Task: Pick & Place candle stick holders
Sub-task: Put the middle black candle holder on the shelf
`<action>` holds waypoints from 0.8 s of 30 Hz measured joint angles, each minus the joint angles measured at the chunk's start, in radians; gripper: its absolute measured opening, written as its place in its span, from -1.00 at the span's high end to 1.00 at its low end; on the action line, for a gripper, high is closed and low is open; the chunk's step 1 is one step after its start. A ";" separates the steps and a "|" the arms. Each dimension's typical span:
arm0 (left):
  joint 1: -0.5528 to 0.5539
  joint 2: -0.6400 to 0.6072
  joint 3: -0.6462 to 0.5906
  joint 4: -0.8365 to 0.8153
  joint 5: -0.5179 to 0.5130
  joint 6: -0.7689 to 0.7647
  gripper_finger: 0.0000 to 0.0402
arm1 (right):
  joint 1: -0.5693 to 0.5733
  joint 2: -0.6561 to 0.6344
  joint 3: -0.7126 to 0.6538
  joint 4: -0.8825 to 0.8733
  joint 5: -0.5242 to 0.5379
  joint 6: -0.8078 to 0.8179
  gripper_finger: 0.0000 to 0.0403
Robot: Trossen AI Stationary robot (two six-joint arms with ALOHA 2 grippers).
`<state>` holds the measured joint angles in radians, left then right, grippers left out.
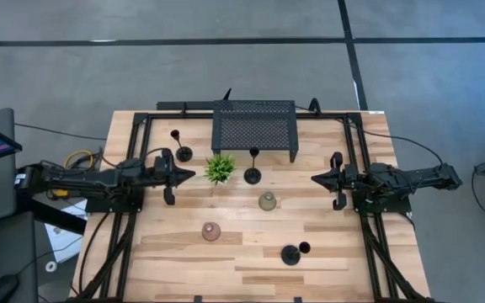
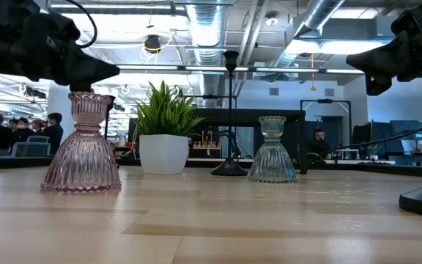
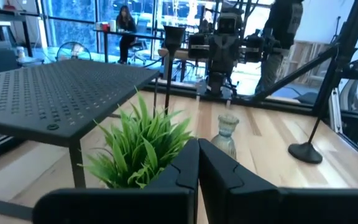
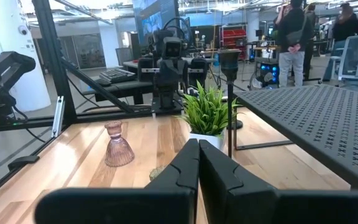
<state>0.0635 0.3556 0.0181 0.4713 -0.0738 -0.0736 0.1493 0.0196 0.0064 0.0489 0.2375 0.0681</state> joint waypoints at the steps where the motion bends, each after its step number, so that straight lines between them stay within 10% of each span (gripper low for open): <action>1: 0.000 0.013 0.015 0.000 0.000 -0.011 0.97 | 0.000 0.000 0.000 0.000 0.000 0.000 1.00; 24: -0.002 0.780 0.571 0.055 0.151 0.143 0.97 | 0.000 0.000 0.000 0.004 0.041 0.002 1.00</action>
<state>0.0616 1.1358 0.5891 0.5258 0.0771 0.0691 0.1493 0.0196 0.0067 0.0528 0.2787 0.0703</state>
